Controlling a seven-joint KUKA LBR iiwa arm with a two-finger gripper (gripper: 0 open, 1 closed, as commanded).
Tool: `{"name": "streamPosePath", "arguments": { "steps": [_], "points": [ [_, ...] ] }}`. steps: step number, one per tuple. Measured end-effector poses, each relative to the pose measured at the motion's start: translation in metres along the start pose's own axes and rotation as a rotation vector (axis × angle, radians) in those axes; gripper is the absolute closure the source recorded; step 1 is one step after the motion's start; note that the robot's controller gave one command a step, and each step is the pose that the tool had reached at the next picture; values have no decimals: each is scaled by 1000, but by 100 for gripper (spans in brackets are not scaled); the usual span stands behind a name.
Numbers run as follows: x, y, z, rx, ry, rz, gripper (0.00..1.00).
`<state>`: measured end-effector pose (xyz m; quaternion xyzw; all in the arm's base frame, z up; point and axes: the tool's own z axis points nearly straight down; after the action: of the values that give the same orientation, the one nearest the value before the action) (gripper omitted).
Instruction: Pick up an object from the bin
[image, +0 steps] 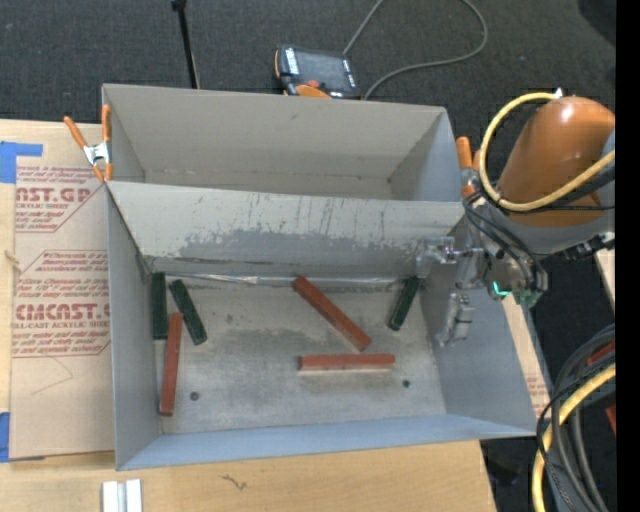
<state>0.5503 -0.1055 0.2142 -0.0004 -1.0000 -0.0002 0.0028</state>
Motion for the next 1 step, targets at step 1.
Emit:
{"name": "streamPosePath", "arguments": {
  "steps": [1],
  "points": [
    [21,33,148,-1,0,-245,0]
  ]
}}
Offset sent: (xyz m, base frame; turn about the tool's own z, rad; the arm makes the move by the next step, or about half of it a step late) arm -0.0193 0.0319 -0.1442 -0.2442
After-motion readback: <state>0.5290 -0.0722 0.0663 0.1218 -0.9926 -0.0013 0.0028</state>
